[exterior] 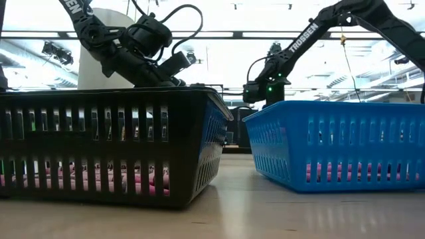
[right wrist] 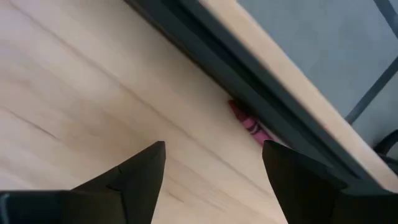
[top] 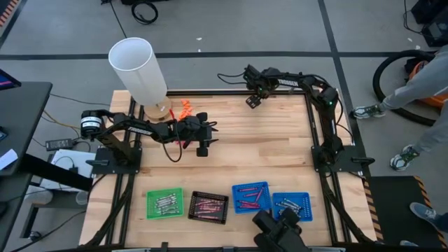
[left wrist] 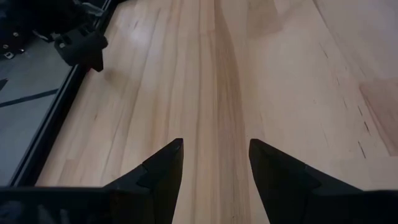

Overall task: Sort crayons
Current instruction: Put the red crayon into the left blue bin

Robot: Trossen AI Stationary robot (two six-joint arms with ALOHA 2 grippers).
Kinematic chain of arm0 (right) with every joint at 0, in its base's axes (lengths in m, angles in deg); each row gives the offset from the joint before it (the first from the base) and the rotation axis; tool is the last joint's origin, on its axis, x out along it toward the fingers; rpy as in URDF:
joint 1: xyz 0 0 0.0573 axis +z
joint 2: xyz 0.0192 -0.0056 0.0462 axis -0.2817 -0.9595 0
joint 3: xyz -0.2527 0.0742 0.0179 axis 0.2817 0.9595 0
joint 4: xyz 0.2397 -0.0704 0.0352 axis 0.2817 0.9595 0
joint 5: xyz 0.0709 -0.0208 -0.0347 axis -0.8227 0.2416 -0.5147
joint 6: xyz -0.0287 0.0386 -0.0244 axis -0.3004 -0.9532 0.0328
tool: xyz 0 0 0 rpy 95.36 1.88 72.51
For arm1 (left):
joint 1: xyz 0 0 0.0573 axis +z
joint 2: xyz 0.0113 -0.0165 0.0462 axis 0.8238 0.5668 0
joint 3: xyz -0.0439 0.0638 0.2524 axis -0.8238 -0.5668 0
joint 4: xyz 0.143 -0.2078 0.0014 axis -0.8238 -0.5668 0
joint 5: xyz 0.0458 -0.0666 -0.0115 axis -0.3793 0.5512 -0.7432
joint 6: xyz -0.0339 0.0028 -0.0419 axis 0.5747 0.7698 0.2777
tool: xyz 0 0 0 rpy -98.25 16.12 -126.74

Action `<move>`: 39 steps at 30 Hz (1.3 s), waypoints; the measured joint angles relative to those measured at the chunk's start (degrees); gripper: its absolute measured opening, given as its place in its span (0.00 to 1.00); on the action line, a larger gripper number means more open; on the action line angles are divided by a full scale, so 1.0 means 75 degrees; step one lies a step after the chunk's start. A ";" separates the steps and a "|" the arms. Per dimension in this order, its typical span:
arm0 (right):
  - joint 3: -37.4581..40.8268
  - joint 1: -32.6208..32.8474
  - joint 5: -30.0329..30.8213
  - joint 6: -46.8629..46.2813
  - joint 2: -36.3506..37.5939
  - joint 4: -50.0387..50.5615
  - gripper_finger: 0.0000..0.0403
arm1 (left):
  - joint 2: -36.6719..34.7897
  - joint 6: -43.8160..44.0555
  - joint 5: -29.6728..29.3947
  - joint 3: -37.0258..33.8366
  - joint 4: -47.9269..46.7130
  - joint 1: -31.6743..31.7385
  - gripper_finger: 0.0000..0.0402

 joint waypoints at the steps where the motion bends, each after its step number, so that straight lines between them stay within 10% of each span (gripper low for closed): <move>1: -0.0048 -0.0009 0.0003 0.0003 -0.0023 0.0007 0.69 | 0.0000 -0.0015 0.0000 0.0000 0.0003 0.0000 0.48; 39: -0.0136 -0.0401 0.0004 0.0075 -0.0070 0.0694 0.69 | 0.0000 -0.0041 -0.0003 0.0000 0.0006 0.0000 0.48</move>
